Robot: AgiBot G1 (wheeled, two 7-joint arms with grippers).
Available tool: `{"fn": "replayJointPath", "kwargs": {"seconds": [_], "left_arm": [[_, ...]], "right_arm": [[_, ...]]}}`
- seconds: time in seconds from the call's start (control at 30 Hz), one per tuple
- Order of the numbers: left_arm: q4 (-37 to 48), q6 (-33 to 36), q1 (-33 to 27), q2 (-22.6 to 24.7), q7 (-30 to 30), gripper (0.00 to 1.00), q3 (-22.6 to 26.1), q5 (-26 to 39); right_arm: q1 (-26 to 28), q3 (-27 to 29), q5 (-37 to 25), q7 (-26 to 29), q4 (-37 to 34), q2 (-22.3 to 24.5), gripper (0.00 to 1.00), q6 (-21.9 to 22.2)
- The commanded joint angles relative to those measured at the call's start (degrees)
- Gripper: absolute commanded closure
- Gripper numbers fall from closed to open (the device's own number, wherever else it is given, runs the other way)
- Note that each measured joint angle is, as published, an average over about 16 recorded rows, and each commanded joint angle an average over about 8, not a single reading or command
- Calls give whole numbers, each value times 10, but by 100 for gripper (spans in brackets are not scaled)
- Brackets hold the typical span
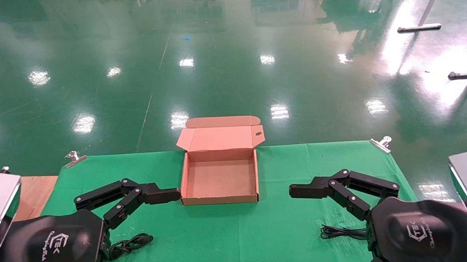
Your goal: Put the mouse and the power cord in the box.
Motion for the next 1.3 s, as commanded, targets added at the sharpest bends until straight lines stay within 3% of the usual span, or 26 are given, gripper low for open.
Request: {"fn": "replayJointPath", "kwargs": {"seconds": [0.03,1.3], "left_arm": [[0,0,0,0,0,0,0,0],[1,2,2,2,5,0,3,4]], "right_arm": [[0,0,0,0,0,0,0,0],[3,-6,-18,-10,6,-2,0,-1]]}}
